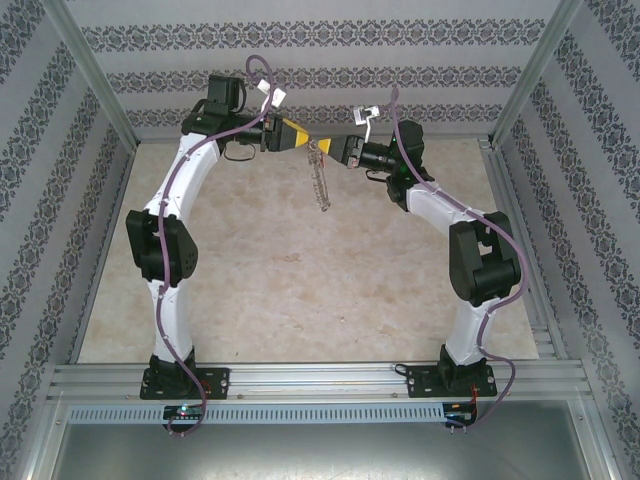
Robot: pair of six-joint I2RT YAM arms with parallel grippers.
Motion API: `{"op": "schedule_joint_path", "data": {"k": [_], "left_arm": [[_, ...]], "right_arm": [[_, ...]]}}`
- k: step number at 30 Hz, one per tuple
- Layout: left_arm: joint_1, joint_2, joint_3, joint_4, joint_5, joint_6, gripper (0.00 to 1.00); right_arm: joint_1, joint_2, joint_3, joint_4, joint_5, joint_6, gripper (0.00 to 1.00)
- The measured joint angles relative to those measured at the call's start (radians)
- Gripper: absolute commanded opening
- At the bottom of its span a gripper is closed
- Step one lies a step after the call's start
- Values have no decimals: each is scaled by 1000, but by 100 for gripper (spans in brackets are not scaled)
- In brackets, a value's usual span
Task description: Put the keys on the keyring
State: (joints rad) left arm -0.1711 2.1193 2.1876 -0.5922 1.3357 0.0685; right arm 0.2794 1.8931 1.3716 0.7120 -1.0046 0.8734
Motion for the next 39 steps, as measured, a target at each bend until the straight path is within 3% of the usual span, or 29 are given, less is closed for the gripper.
{"op": "schedule_joint_path", "data": {"k": [39], "left_arm": [[-19, 22, 25, -105, 16, 85, 29]], "right_arm": [[20, -32, 4, -89, 5, -62, 0]]}}
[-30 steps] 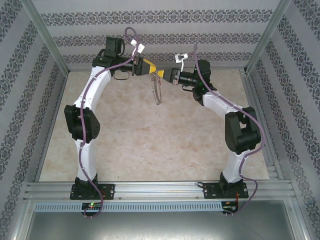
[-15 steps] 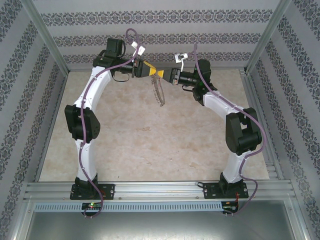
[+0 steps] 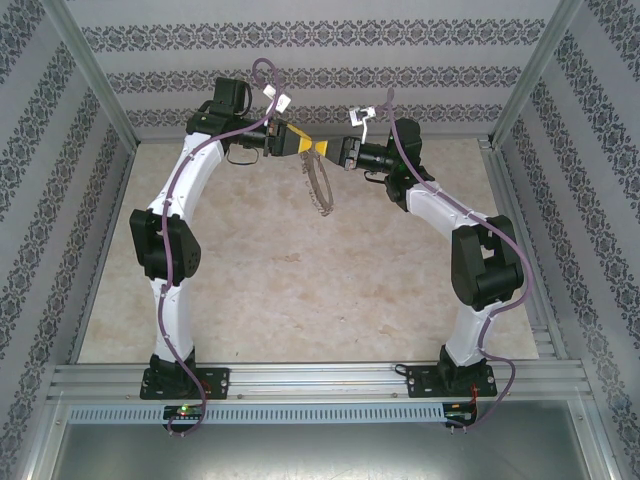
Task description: Put the keys on the keyring
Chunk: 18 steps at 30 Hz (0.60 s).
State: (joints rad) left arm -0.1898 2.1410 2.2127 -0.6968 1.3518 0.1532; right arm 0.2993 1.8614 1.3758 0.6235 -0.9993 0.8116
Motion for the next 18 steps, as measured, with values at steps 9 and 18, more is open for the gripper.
{"op": "schedule_joint_path", "data": {"k": [9, 18], "left_arm": [[0, 3, 0, 0, -13, 0, 29], [-1, 5, 0, 0, -17, -2, 24]], "right_arm": [[0, -6, 0, 0, 12, 0, 0], [0, -18, -1, 0, 18, 0, 0]]}}
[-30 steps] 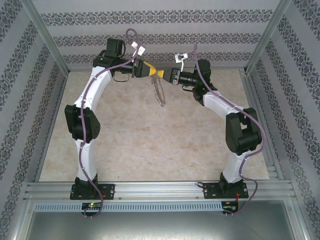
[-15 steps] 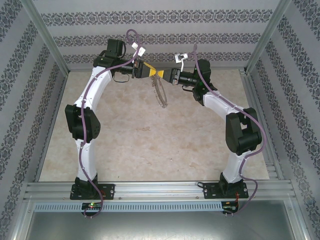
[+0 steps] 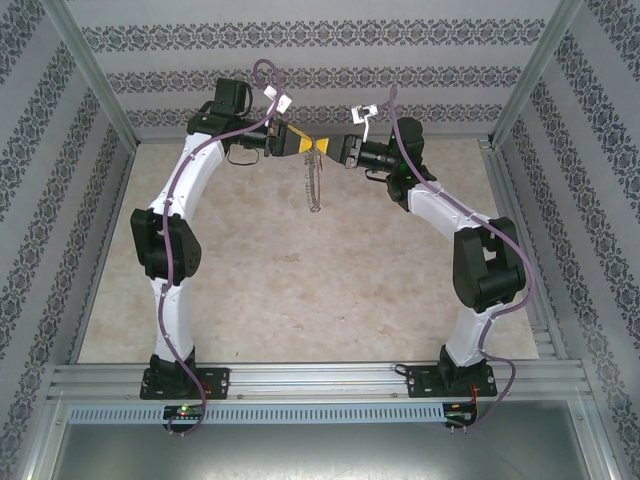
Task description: Put the keys on the keyring
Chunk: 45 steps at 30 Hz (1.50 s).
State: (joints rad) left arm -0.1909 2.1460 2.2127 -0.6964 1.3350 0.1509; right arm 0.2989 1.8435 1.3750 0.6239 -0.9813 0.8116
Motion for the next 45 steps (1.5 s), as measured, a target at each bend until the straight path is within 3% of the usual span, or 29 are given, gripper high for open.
{"op": "schedule_joint_path", "data": {"k": [7, 13, 16, 18, 20, 30, 45], "left_arm": [[-11, 0, 0, 0, 0, -6, 17], [-16, 3, 0, 4, -3, -22, 0], [-16, 3, 0, 5, -3, -23, 0], [-17, 3, 0, 5, -3, -23, 0], [-18, 3, 0, 4, -3, -20, 0], [-19, 3, 0, 8, -3, -20, 0], [-19, 3, 0, 35, -3, -28, 0]], "right_arm": [[0, 0, 0, 0, 3, 0, 0], [0, 0, 0, 4, 4, 0, 0], [0, -1, 0, 4, 4, 0, 2], [-1, -1, -1, 7, 5, 1, 20], [-2, -4, -10, 18, 11, 5, 30], [-19, -66, -91, 65, 24, 24, 32], [-2, -66, -95, 80, 24, 30, 45]]}}
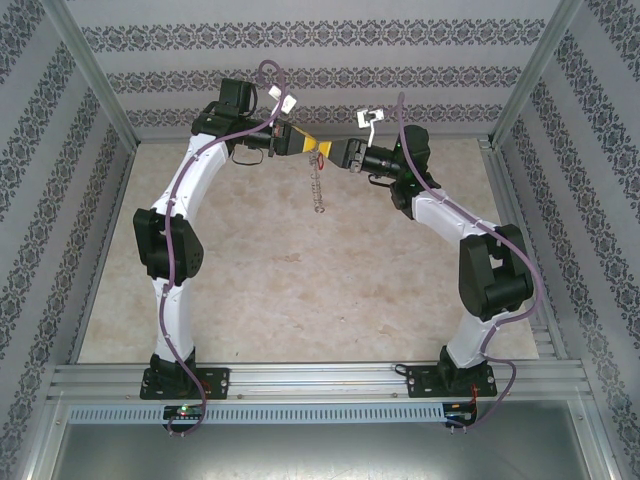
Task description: Put the keys on the keyring
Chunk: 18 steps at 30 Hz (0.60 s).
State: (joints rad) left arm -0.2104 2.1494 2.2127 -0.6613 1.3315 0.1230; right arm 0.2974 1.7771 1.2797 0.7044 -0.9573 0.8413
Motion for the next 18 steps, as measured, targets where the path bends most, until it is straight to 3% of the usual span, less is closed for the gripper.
{"op": "schedule_joint_path", "data": {"k": [7, 14, 18], "left_arm": [[0, 0, 0, 4, 0, -1, 0], [0, 0, 0, 18, -1, -13, 0], [0, 0, 0, 18, -2, -17, 0]], "right_arm": [[0, 0, 0, -12, 3, -4, 39], [2, 0, 0, -32, 3, -12, 41], [8, 0, -2, -50, 14, -29, 30]]}}
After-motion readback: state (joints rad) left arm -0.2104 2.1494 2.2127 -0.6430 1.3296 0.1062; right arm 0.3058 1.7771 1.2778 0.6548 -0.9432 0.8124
